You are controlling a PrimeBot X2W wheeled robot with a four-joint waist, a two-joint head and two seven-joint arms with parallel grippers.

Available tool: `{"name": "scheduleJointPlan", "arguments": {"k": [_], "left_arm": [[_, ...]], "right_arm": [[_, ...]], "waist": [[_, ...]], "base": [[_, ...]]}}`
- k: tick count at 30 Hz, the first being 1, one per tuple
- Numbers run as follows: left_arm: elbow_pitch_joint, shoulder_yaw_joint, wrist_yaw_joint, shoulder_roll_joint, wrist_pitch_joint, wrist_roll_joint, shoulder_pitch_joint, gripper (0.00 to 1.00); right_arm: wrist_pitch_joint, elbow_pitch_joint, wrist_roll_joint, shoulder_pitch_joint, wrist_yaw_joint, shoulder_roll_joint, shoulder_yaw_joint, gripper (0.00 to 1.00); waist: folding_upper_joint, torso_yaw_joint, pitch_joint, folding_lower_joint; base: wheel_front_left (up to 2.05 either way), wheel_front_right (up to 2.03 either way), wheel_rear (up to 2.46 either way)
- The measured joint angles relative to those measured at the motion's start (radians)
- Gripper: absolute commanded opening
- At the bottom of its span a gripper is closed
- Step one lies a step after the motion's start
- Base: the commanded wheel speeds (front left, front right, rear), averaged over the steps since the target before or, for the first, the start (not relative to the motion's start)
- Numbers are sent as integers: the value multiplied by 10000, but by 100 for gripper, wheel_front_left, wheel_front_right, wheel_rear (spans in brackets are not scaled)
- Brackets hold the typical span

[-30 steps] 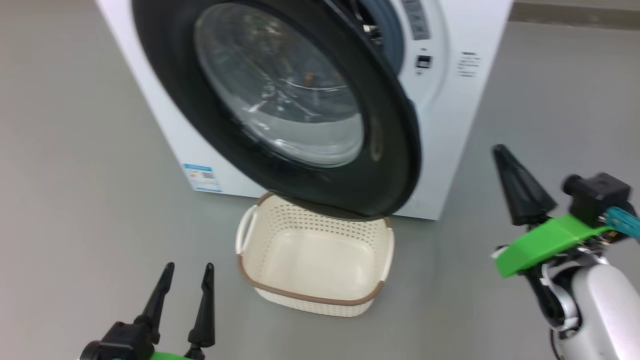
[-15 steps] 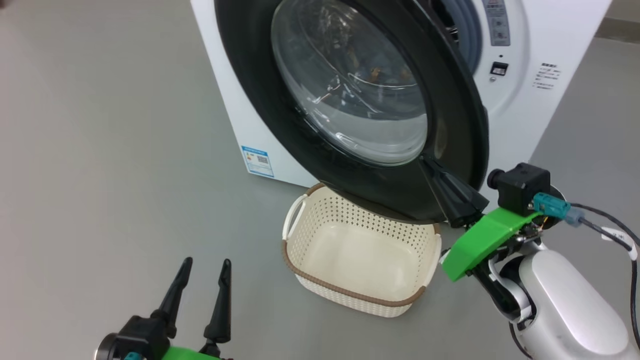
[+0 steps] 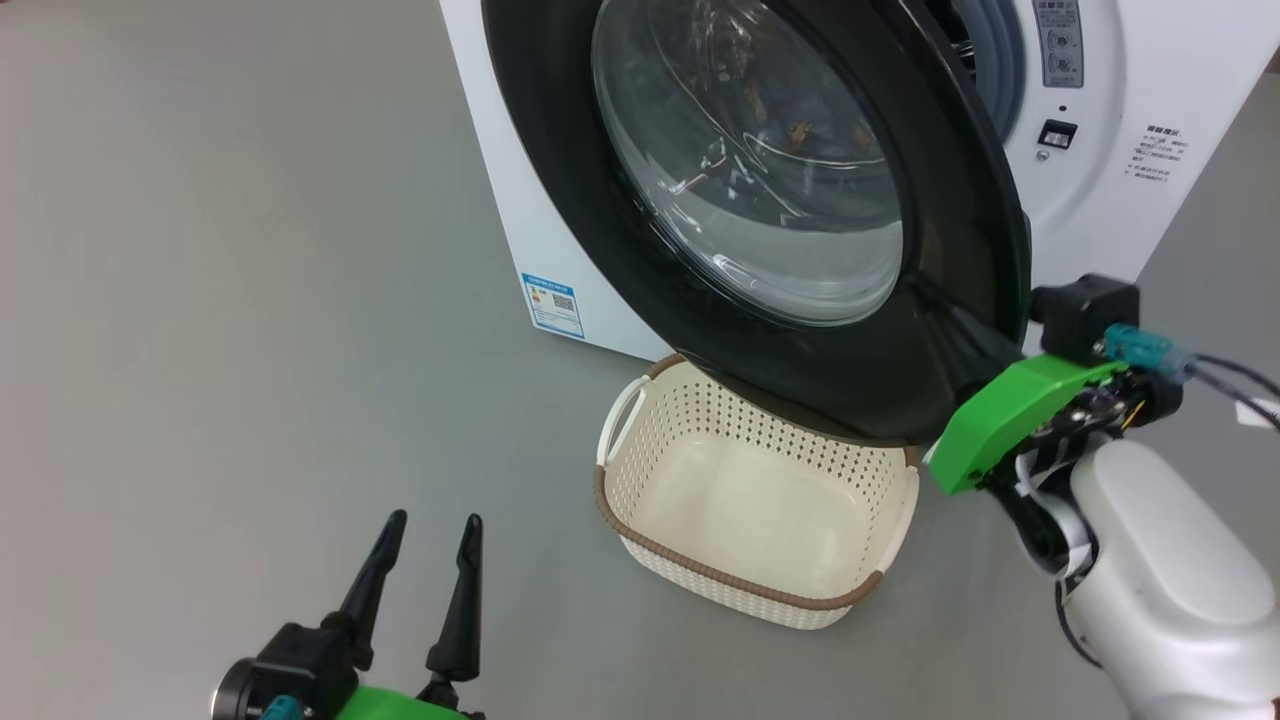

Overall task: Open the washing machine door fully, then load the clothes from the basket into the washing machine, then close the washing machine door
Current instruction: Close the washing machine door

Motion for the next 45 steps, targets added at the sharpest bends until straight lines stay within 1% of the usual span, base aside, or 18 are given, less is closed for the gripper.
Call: {"name": "scheduleJointPlan", "arguments": {"k": [5, 13, 21, 28, 39, 43, 45], "left_arm": [[6, 10, -15, -81, 0, 2, -24, 100], [17, 13, -88, -140, 0, 4, -133, 100], [58, -8, -90, -169, 0, 2, -145, 100], [-35, -144, -73, -173, 0, -71, -174, 100], [-635, -591, 364, -184, 0, -500, -400, 100], [-773, -702, 539, -198, 0, -635, -435, 100], [-788, -748, 543, -205, 0, -675, -443, 100]], "right_arm": [[-115, 558, 61, -653, 0, -194, -171, 0], [-196, 1208, 146, -1528, 4, -328, 58, 0], [-295, 1996, 297, -2236, 4, -516, 107, 0], [-332, 2761, 336, -3185, 36, -683, 134, 0], [-516, 4180, 422, -5243, 46, -1035, 535, 0], [-790, 4834, 424, -5921, 46, -1070, 617, 0], [-999, 5214, 422, -6161, 46, -1076, 637, 0]], "waist": [[0, -9, 107, 0], [0, 13, 246, 0], [0, 193, 334, -1], [0, 273, 672, -1], [0, 431, 1577, 0], [1, 495, 1885, 1], [0, 526, 1980, 1]], "base": [[0, 0, 0], [0, 0, 0], [0, 0, 0], [0, 0, 0], [0, 0, 0], [0, 0, 0], [0, 0, 0]]}}
